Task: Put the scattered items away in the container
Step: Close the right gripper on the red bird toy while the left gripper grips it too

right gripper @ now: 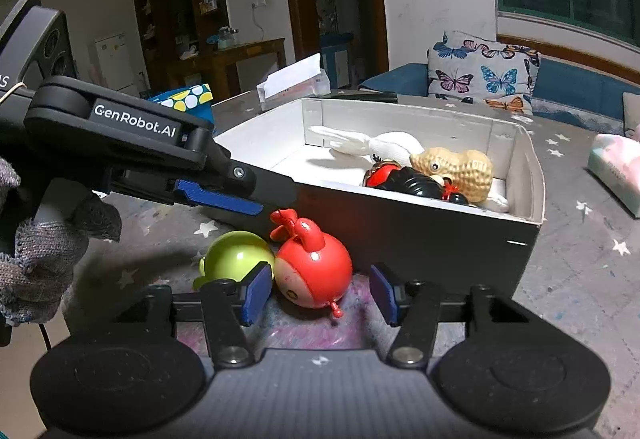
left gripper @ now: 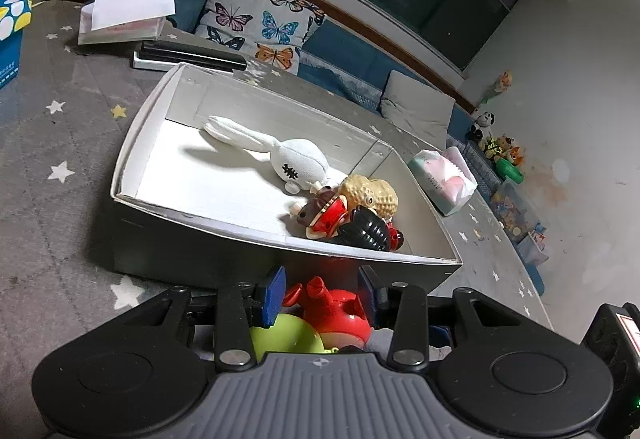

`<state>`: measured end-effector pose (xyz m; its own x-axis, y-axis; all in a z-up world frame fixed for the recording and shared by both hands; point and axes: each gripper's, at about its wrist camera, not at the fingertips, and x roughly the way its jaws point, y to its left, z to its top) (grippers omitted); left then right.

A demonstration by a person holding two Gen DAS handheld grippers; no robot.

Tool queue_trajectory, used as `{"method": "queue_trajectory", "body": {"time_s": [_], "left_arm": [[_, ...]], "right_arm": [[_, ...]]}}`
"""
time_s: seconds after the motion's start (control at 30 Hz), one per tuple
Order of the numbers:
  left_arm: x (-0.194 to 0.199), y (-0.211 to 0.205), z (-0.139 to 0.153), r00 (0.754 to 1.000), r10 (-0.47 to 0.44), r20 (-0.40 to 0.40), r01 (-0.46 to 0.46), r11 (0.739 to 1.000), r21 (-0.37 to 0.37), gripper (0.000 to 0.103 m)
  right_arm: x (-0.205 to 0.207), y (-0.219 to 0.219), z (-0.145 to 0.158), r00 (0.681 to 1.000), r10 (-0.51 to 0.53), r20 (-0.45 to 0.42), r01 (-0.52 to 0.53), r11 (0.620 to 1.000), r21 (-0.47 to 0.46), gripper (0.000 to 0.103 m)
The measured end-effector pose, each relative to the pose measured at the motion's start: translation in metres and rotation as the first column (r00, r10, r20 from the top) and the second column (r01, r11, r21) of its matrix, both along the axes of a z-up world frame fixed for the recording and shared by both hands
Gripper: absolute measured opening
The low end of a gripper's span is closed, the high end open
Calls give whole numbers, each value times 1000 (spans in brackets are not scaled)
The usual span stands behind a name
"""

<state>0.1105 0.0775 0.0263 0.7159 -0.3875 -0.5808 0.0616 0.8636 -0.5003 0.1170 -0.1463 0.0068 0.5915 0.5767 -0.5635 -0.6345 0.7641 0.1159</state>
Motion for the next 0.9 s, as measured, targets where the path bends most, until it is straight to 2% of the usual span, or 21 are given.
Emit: {"method": "queue_trajectory", "body": {"time_s": [0.23,0.4,0.67,0.9], "left_arm": [[7,0,-3,1000,-6,-25,6,1000,-14,42],[10,1,-6,999,-15,-40,14,1000,-26,42],[13,1,-16,997,-13,-73,9,999,-44,41],[11,2,-18,998,-16,-63,12,998,-61,32]], "right_arm": [[9,2,-4,999,11,-35,-10,1000,21,55],[13,4,-6,999,16,-48,-14,1000,24,49],[12,4,-9,998,13,-63,-11,1000,29,47],[10,4,-7,998,12,-60,-10,1000,27,47]]}}
